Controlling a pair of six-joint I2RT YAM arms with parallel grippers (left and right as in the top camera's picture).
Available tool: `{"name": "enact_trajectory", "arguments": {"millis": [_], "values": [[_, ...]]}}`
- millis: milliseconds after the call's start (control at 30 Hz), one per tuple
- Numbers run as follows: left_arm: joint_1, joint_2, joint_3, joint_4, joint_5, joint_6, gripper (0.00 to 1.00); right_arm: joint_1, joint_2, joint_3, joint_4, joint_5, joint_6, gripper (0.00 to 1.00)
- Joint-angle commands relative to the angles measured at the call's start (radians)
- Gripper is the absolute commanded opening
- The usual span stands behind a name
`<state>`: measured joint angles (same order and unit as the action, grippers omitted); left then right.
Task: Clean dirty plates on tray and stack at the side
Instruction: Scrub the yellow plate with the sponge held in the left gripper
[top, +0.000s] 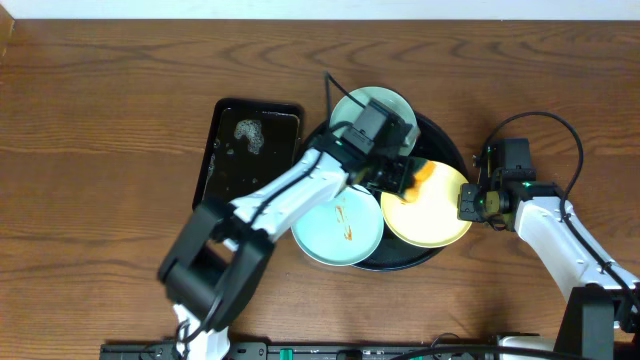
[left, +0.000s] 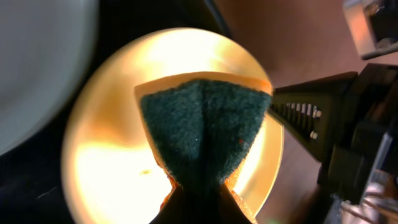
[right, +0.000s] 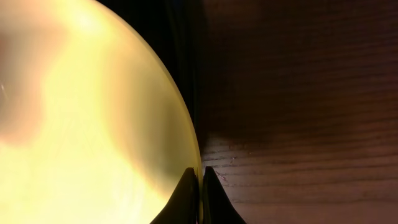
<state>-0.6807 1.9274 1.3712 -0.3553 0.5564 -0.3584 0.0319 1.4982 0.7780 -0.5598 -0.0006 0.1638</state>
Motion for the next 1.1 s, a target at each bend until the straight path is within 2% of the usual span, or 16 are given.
{"name": "enact_trajectory", "arguments": {"millis": [0, 267, 333, 467, 633, 700, 833, 1067], "values": [[0.020, -0.066, 0.021, -0.087, -0.165, 0.066, 0.08, -0.005, 0.013, -0.008, -0.012, 0.026, -0.023, 0.01], [0.030, -0.174, 0.021, -0.377, -0.438, 0.103, 0.07, -0.004, 0.013, -0.008, 0.012, 0.025, -0.023, 0.01], [0.032, -0.179, 0.021, -0.424, -0.482, 0.103, 0.07, -0.004, 0.013, -0.008, 0.026, 0.025, -0.023, 0.08], [0.046, -0.179, 0.020, -0.459, -0.517, 0.103, 0.07, -0.005, 0.013, -0.008, 0.064, 0.018, -0.023, 0.13], [0.074, -0.179, 0.020, -0.448, -0.515, 0.102, 0.07, -0.004, 0.013, -0.009, 0.078, -0.016, -0.022, 0.11], [0.076, -0.179, 0.020, -0.449, -0.501, 0.103, 0.07, -0.004, 0.013, -0.009, 0.072, -0.027, -0.023, 0.01], [0.074, -0.178, 0.017, -0.420, -0.357, 0.104, 0.07, -0.005, 0.013, -0.009, 0.067, -0.027, -0.023, 0.01], [0.058, -0.145, -0.026, -0.230, -0.116, 0.091, 0.07, -0.004, 0.013, -0.009, 0.063, -0.027, -0.022, 0.01]]}}
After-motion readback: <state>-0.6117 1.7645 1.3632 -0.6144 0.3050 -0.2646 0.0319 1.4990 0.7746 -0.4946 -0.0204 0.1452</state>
